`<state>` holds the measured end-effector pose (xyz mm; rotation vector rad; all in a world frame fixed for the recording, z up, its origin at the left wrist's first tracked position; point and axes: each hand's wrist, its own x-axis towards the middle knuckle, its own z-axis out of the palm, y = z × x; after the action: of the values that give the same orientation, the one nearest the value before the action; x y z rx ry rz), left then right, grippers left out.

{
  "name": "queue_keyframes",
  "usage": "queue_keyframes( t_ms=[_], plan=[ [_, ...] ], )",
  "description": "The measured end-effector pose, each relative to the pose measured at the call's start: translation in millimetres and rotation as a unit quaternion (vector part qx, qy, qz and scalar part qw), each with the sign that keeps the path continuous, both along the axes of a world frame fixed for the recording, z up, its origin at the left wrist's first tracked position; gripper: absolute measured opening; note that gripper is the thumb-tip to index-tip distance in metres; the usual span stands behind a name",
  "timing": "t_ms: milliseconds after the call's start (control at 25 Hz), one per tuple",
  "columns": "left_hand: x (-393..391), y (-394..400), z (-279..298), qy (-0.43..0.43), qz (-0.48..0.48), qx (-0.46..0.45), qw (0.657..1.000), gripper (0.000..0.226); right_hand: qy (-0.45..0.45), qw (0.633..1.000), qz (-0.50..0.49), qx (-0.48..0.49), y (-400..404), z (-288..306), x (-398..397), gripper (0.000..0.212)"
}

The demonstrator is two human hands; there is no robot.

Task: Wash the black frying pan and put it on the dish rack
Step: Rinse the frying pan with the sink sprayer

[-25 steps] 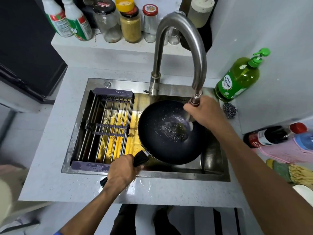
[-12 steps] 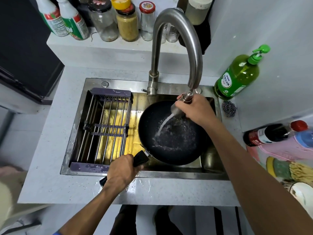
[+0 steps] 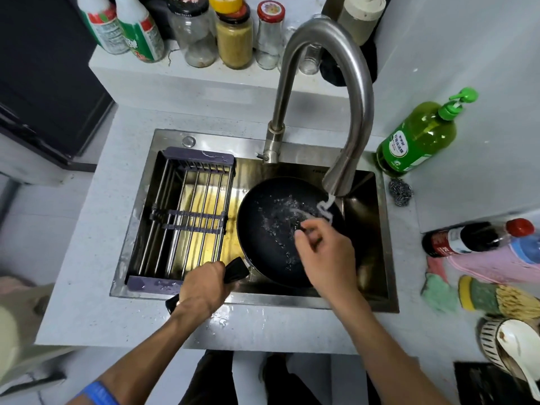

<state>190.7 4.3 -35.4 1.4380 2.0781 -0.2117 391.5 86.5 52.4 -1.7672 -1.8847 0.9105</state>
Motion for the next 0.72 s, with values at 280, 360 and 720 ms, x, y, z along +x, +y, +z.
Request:
queue_keyframes(
  t_ms=[280,360,720],
  plan=[
    [-27.0,8.7,-8.5,0.009,-0.038,0.011,0.999,0.043,-0.063,0.995,0.072,-0.017,106.4,-62.1,-105.6,0.049],
    [-33.8,11.4,-9.9,0.016,-0.055,0.008,0.998,0.04,-0.076,0.995,0.062,-0.032,126.9,-73.4,-121.5,0.055],
    [-52.9,19.1,-17.7,0.016,-0.065,-0.001,0.998,0.038,-0.156,0.986,0.052,0.033,160.5,-76.0,-142.8,0.022]
  ],
)
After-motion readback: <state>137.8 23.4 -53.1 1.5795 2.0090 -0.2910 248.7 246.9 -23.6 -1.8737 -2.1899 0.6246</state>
